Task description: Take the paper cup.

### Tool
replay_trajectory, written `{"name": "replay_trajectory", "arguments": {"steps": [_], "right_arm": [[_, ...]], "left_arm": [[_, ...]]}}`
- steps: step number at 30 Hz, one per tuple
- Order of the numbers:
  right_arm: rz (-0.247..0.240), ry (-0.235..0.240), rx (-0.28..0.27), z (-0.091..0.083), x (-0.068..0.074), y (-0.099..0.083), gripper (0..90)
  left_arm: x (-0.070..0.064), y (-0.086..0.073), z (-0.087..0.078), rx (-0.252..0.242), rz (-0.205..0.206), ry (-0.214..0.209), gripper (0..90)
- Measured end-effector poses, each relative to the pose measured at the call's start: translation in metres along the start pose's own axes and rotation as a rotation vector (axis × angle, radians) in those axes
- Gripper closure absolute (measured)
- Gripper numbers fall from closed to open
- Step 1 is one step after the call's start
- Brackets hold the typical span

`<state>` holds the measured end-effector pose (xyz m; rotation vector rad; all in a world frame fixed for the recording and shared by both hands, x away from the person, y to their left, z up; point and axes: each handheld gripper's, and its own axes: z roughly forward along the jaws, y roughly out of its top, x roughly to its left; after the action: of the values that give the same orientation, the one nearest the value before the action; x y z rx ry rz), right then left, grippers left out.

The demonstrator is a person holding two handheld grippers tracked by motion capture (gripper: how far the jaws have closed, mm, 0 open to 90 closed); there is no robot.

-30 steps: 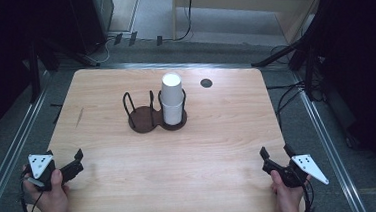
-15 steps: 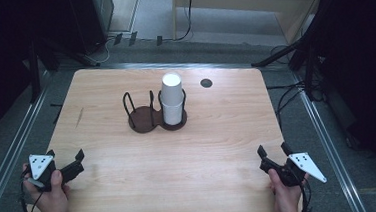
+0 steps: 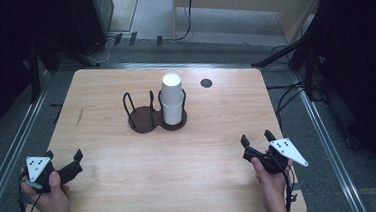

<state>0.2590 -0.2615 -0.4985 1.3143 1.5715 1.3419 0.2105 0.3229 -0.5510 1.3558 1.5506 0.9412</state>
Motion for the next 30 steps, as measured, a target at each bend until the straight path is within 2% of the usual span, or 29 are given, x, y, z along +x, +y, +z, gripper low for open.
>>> {"name": "replay_trajectory", "arguments": {"steps": [2,9,12,15,21,30], "right_arm": [[0.004,0.017,0.001,0.006,0.008,0.002,14.4],[0.028,0.063,-0.014,0.022,0.030,0.015,15.8],[-0.002,0.084,-0.031,0.029,0.042,0.027,18.3],[-0.025,0.089,-0.032,0.033,0.047,0.033,18.3],[-0.033,0.116,-0.030,0.043,0.062,0.039,17.5],[-0.048,0.161,-0.031,0.065,0.089,0.042,16.1]], "left_arm": [[-0.001,0.000,0.000,-0.006,0.012,0.014,6.3],[-0.001,0.001,0.001,0.003,0.026,-0.010,6.3],[-0.002,0.000,0.001,0.003,0.038,-0.024,6.3],[-0.002,0.000,0.001,-0.003,0.038,-0.010,6.3],[-0.004,0.001,0.002,0.003,0.049,-0.018,6.3],[-0.002,0.001,0.002,0.003,0.036,-0.034,6.4]]}}
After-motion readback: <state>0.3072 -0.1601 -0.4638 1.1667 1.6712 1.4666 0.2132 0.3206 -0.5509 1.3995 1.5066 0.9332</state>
